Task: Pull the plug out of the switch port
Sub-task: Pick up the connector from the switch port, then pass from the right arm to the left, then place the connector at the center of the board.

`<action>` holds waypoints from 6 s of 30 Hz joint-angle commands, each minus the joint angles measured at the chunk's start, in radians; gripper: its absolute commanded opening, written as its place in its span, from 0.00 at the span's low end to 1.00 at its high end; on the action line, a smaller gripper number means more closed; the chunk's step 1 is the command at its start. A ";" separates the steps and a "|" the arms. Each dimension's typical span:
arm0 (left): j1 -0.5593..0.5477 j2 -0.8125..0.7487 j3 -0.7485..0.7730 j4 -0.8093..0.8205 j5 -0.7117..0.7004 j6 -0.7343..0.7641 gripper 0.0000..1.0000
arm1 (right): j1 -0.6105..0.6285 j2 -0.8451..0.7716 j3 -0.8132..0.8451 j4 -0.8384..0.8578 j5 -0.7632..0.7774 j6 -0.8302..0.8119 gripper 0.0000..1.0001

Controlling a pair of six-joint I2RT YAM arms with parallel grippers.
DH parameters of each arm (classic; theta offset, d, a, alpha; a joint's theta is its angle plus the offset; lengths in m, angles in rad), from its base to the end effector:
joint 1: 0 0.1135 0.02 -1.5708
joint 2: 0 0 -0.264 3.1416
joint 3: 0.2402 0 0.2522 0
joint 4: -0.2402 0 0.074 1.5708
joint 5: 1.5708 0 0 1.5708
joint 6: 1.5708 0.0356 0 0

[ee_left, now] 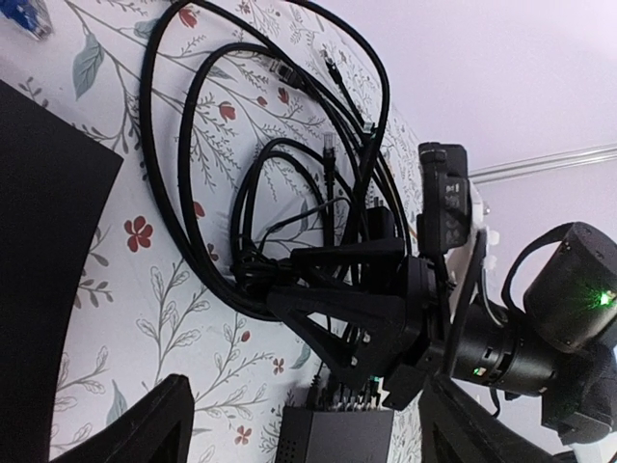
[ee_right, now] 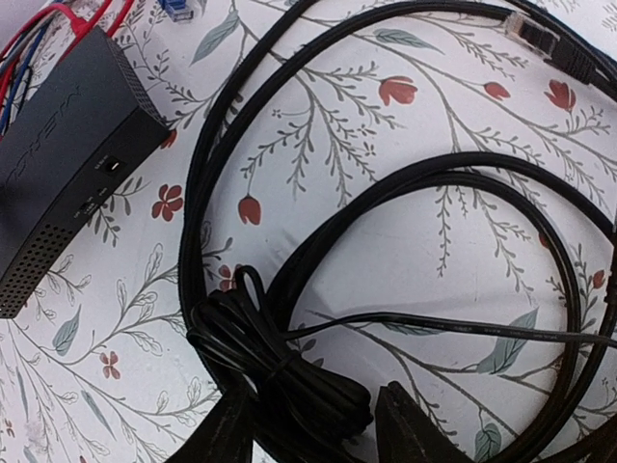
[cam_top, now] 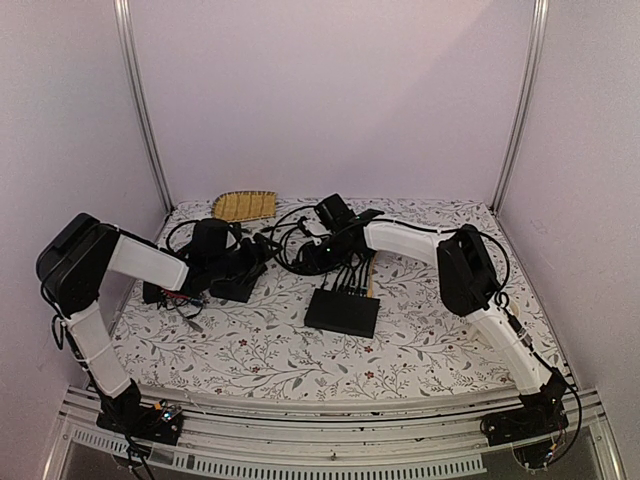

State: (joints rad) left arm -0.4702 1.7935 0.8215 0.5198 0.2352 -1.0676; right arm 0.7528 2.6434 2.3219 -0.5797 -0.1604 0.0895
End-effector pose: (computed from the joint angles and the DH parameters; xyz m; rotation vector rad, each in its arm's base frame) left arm 0.3204 -0.1722 0.1550 -0.4972 2.1738 -1.1568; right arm 0.4128 0.3945 0.1336 -0.8941 2.3782 0.5475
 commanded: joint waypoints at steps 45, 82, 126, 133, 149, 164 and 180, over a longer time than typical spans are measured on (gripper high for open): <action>0.035 0.077 0.090 0.128 0.157 -0.028 0.88 | 0.101 -0.478 -0.461 0.292 -0.143 -0.014 0.01; -0.037 0.333 0.310 -0.095 0.560 0.147 0.77 | 0.163 -0.704 -0.882 0.488 -0.222 -0.041 0.01; -0.012 0.184 0.269 -0.105 0.498 0.301 0.00 | 0.094 -0.758 -0.952 0.426 0.152 0.166 0.55; -0.017 0.118 0.269 -0.088 0.515 0.323 0.00 | 0.060 -0.608 -0.754 0.304 0.240 0.180 0.56; -0.049 0.097 0.323 -0.167 0.509 0.386 0.00 | 0.022 -0.389 -0.436 0.094 0.273 0.137 0.55; -0.083 0.115 0.383 -0.215 0.506 0.406 0.00 | 0.025 -0.267 -0.260 0.036 0.274 0.110 0.56; -0.084 0.013 0.325 -0.281 0.376 0.421 0.00 | 0.004 -0.329 -0.371 0.068 0.304 0.134 0.57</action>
State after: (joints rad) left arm -0.5430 1.9015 1.1713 0.2481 0.6804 -0.6762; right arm 0.7647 2.4012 2.0270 -0.5262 0.1165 0.2131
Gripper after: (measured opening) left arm 0.011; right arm 0.571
